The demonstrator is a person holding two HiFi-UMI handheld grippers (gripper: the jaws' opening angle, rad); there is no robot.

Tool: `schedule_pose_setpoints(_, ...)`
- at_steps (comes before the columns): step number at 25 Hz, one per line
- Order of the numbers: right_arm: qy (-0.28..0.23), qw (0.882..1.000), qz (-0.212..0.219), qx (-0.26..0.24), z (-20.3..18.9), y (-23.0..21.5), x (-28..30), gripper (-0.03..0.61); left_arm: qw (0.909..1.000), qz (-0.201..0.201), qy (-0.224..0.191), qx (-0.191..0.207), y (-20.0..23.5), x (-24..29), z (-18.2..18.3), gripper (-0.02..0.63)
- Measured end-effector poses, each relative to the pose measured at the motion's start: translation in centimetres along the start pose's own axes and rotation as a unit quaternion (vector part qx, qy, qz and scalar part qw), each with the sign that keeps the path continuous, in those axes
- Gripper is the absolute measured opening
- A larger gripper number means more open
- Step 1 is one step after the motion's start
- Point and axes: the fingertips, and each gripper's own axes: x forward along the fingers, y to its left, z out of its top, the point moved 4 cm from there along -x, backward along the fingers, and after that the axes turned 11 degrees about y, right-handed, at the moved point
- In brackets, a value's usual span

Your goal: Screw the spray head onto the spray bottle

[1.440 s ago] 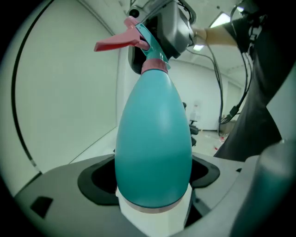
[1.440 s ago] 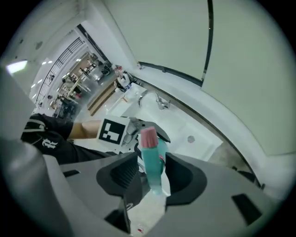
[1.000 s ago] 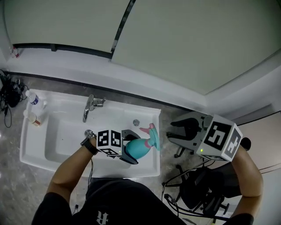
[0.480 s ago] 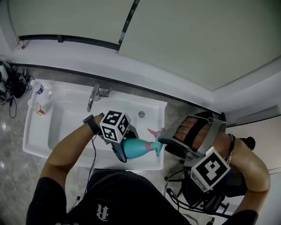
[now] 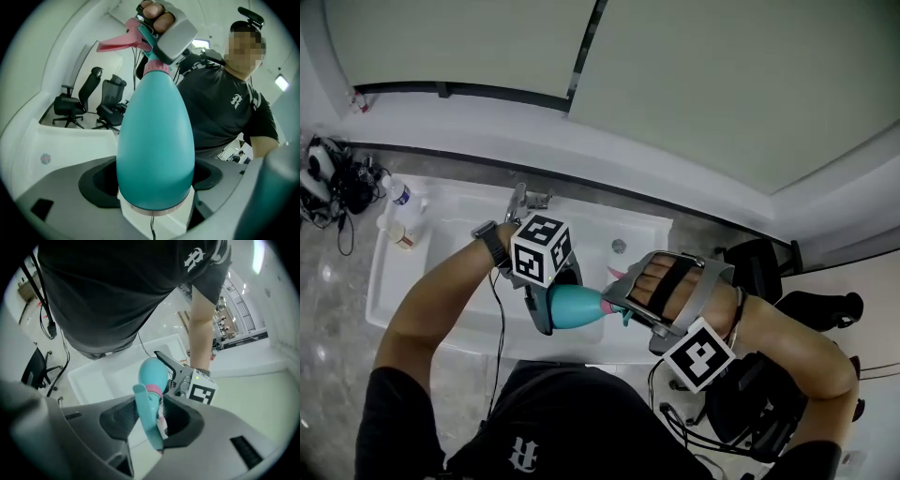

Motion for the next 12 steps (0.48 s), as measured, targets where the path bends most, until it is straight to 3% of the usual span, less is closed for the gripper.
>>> schedule_pose_setpoints(2,-0.005,0.999,0.007,0.033,0.1,0.5,1.3,0.132,0.9994,0.017,0.023,-0.017,0.0,-0.3,-1.1,0.419)
schedule_pose_setpoints(4,-0.009,0.993,0.041,0.114,-0.3,1.2,2.8,0.129,0.9965,0.057,0.048,-0.039,0.5,-0.6,-2.4,0.419)
schedule_pose_setpoints(6,-0.018,0.971,0.075,0.227,-1.4,1.4,4.7,0.127,0.9855,0.132,0.081,-0.07,2.0,-1.3,-3.7,0.419)
schedule_pose_setpoints(9,-0.038,0.908,0.125,0.399,-4.0,1.7,7.2,0.127,0.9478,0.266,0.131,-0.117,4.8,-2.8,-5.1,0.419)
schedule_pose_setpoints(12,-0.066,0.836,0.169,0.518,-5.3,2.3,8.7,0.127,0.9069,0.357,0.181,-0.131,6.5,-3.7,-5.8,0.419)
